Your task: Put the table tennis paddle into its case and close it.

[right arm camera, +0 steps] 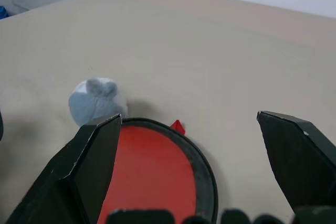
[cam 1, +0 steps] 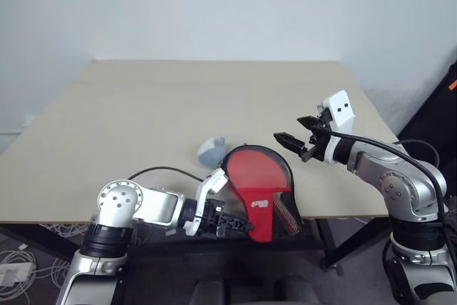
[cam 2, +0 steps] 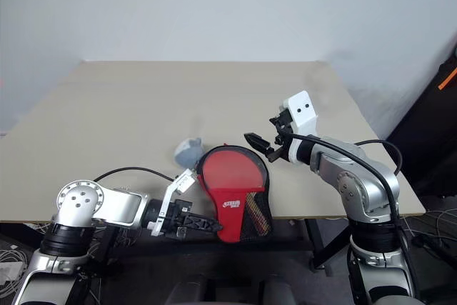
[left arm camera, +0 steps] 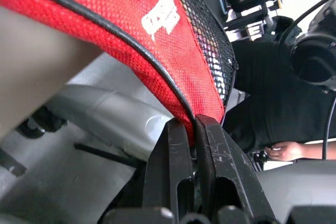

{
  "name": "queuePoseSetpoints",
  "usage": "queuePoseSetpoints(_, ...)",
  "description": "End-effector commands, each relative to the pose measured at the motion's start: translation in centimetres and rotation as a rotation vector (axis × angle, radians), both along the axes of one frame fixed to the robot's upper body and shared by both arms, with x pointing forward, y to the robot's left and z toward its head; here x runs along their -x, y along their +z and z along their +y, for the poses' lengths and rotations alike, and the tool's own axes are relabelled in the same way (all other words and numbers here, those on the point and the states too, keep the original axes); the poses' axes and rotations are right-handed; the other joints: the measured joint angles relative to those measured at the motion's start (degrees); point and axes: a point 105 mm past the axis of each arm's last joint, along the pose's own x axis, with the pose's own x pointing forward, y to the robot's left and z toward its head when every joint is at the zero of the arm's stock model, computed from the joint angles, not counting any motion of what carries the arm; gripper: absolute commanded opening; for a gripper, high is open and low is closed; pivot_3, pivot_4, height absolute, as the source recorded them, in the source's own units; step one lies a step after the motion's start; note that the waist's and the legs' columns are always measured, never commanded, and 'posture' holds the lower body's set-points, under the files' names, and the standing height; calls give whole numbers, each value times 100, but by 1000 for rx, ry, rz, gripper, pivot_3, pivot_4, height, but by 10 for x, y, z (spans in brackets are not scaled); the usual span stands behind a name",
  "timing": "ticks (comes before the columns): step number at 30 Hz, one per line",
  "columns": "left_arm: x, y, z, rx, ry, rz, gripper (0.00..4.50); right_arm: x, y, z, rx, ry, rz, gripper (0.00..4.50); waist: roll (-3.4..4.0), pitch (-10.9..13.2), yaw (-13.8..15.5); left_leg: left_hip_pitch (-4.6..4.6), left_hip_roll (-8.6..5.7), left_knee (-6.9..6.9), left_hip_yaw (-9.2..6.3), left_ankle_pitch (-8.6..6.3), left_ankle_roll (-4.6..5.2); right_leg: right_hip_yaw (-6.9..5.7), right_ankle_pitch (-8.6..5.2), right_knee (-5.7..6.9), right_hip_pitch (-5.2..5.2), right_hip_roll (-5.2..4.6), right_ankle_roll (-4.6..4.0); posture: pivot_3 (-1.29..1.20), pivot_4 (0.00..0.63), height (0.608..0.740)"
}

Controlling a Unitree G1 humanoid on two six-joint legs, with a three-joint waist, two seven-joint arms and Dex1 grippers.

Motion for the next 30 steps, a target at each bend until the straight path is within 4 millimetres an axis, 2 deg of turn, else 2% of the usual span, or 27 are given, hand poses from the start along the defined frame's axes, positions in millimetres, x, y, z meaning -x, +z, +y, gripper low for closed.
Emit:
queuePoseSetpoints(1,2,4,3,4,-2,-26,30,-1,11,2,-11,5,-49,4500,0,0,0,0,0,0,1,-6,-10,0,0,0,0,0,0,0,0,740)
queuePoseSetpoints(10,-8,-5,8,-27,82,-42,30,-2,11,6,-9,19,-44,4500,1,1,0,0,1,-3,3,-6,-12,0,0,-1,-3,-1,0,0,0,740)
queuePoseSetpoints(16,-17,0,7,4,116,-79,30,-1,9,6,-7,23,-37,4500,1,1,1,0,1,-3,4,-7,-13,0,0,-2,-2,-1,0,0,0,740)
queuePoseSetpoints(19,-20,6,9,27,117,-89,681,-1,8,7,-7,24,-35,4500,1,1,1,0,1,-3,4,-7,-13,0,0,-2,-3,-1,0,0,0,740)
queuePoseSetpoints(26,-15,20,23,29,89,-105,3186,-2,8,7,-7,29,-32,4500,0,1,-3,0,2,-5,4,-7,-13,0,-1,-2,-5,-1,0,0,0,740)
queuePoseSetpoints(30,-9,41,34,6,28,-208,4463,-4,8,7,-8,31,-33,4500,-1,6,-22,0,4,-10,7,-7,-15,0,-1,-3,-9,-1,0,0,0,740)
